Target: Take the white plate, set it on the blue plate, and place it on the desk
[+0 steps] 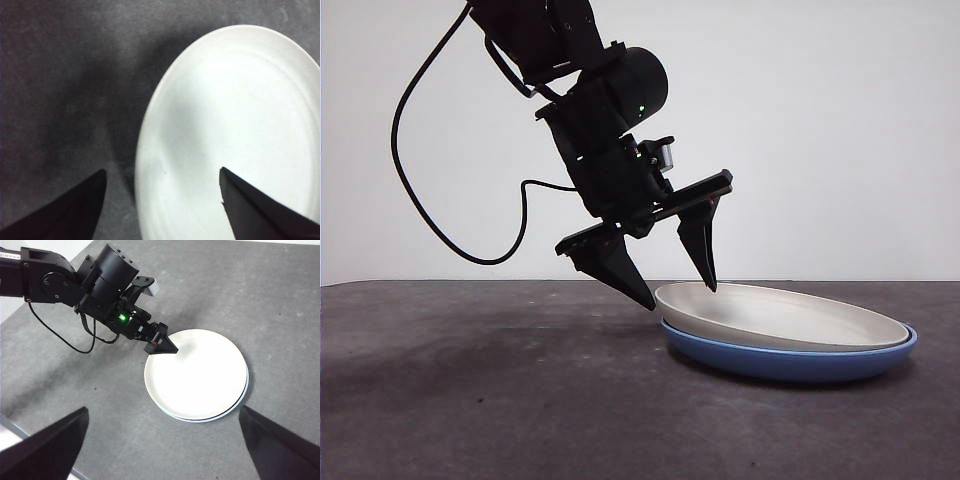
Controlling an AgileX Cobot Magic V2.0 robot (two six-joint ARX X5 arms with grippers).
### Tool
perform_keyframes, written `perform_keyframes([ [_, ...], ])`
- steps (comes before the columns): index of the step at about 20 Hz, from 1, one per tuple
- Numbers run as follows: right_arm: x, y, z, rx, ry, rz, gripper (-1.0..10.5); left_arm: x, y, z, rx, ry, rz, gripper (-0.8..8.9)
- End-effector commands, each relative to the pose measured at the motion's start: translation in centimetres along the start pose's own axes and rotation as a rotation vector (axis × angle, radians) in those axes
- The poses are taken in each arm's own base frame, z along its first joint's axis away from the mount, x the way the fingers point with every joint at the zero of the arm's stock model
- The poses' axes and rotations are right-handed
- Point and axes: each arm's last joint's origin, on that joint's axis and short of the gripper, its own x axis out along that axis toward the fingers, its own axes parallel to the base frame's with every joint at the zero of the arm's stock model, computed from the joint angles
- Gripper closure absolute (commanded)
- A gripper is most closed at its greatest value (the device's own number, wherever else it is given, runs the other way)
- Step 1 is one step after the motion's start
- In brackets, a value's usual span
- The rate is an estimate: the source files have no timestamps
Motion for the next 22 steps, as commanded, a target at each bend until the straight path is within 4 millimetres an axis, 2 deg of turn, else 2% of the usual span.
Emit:
perform_keyframes([
  [1,-0.3,0.2,0.4,-0.001,-0.02,0.001,4.7,-0.7,-0.9,0.8,0.031,-0.035,-0.016,4.4],
  [3,-0.3,0.2,0.4,-0.001,-0.02,-0.005,4.7,-2.3,-1.2,1.3,0.045,-0.072,-0.026,4.4],
  [5,-0.3,0.1,0.4,0.0,-0.021,-0.031,4.7,-4.9,-1.6,1.8,0.086,-0.115,-0.033,4.4],
  [9,-0.3,0.0,0.3,0.002,-0.017,-0.066,4.7,-11.5,-2.1,2.1,0.134,-0.185,-0.033,4.4],
  [12,0.0,-0.3,0.3,0.018,0.017,-0.102,4.7,-16.5,-1.9,1.4,0.164,-0.213,-0.018,4.4],
  [15,0.7,-0.6,0.4,0.037,0.067,-0.104,4.7,-20.8,-1.1,0.3,0.156,-0.233,0.007,4.4],
  [17,1.2,-0.9,0.6,0.041,0.084,-0.104,4.7,-22.8,-0.6,-0.8,0.154,-0.242,0.022,4.41],
  [19,1.7,-1.1,0.8,0.046,0.102,-0.105,4.7,-23.9,-0.1,-2.7,0.154,-0.258,0.027,4.41],
  [22,2.1,-1.3,1.0,0.043,0.118,-0.105,4.7,-24.3,0.6,-6.4,0.158,-0.251,-0.014,4.41],
])
